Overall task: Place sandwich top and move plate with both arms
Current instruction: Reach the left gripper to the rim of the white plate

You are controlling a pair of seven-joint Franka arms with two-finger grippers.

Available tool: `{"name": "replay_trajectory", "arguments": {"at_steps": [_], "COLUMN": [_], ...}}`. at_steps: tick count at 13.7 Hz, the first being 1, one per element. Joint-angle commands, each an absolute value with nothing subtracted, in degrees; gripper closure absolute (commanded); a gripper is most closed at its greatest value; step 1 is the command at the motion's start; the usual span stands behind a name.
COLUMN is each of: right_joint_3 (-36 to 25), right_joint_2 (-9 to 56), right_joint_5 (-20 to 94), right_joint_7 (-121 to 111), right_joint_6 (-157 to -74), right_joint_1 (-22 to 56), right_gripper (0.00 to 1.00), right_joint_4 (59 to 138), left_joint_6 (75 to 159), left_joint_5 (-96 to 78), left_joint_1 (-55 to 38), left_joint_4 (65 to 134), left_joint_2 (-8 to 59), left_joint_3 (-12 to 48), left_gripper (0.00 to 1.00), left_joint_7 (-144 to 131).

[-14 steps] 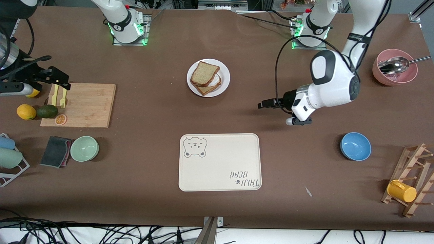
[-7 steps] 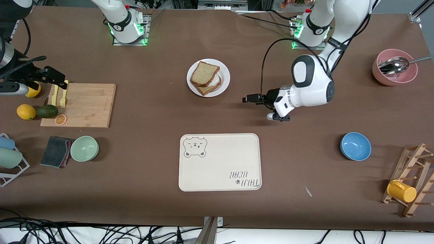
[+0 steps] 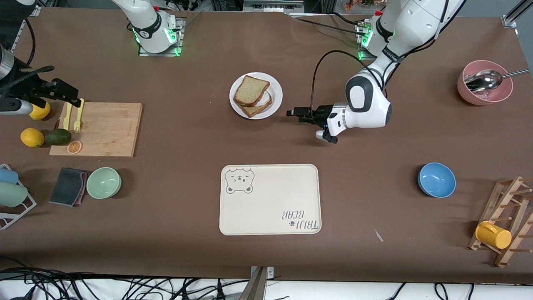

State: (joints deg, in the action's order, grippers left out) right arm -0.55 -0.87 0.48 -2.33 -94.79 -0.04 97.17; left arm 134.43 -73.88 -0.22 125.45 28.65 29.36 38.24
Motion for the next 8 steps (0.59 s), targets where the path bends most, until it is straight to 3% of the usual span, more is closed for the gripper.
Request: {"name": "replay_trajectory", "arguments": {"at_steps": [1,8], "right_joint_3": [-0.44,-0.09], "right_joint_2": [-0.35,-0.35], "right_joint_5": [1.76,1.85], "right_joint_7": [-1.85,-1.76], "right_joint_6": [-93.08,-92.02], "right_joint_1": [-0.53,-0.35], "right_gripper": [0.0,0.0], "right_joint_4": [95.8,95.54], "left_joint_6": [136.57,144.22], "left_joint_5": [-81.18,-100.18], "left_joint_1": [-3.06,-10.36], "left_joint_4": [128.75,132.71], "left_joint_2": [27.69,27.6], "left_joint_3": [29.44,31.82], "left_gripper": [0.0,0.01], "left_joint_7": [46.63,61.16]}}
